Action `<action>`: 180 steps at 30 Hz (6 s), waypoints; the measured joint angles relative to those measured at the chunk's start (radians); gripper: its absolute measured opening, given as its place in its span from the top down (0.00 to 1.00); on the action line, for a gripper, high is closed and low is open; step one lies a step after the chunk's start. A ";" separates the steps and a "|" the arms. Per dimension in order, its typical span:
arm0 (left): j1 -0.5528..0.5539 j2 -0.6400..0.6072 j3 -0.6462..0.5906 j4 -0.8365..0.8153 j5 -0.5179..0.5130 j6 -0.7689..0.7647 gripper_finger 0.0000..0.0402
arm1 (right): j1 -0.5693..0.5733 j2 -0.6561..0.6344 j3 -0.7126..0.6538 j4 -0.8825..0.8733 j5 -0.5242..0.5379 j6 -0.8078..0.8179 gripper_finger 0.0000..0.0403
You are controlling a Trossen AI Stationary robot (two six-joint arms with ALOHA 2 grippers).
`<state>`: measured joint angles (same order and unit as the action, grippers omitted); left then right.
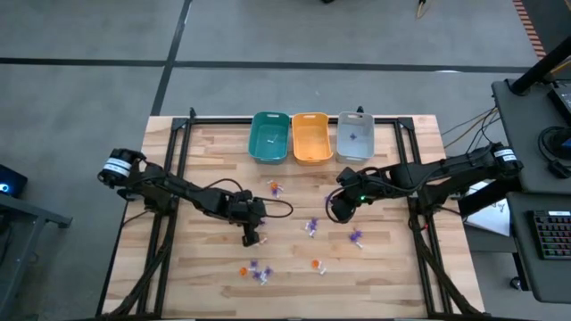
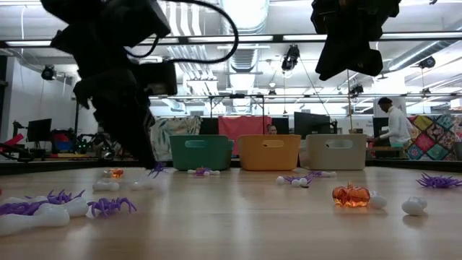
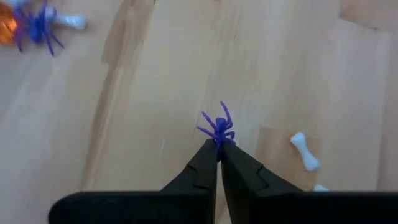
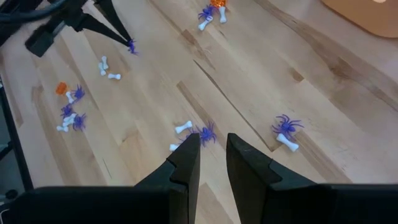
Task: Sort Halloween decoration
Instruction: Put the purple spider toy into the gray bin, then put the white bone toy into the blue bin
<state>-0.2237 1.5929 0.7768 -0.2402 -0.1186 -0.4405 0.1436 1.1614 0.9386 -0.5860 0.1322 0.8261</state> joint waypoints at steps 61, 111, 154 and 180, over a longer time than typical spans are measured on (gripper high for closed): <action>0.745 0.508 1.078 -0.036 0.376 0.582 1.00 | -0.775 -0.047 0.237 -0.001 -0.080 -0.418 0.83; 0.796 0.682 1.575 -0.368 0.450 0.561 0.76 | -0.779 -0.098 0.219 -0.004 -0.080 -0.388 0.83; 1.005 0.207 1.504 -1.321 1.004 0.813 0.90 | -0.827 0.426 0.526 -0.277 -0.661 -0.557 0.83; 0.521 -0.652 0.116 0.104 0.263 -0.007 0.90 | -0.318 0.392 0.506 -0.590 -0.485 -0.508 0.83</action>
<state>0.2968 0.9406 0.8930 -0.1358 0.1440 -0.4476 -0.1740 1.5532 1.4448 -1.1757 -0.3528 0.3177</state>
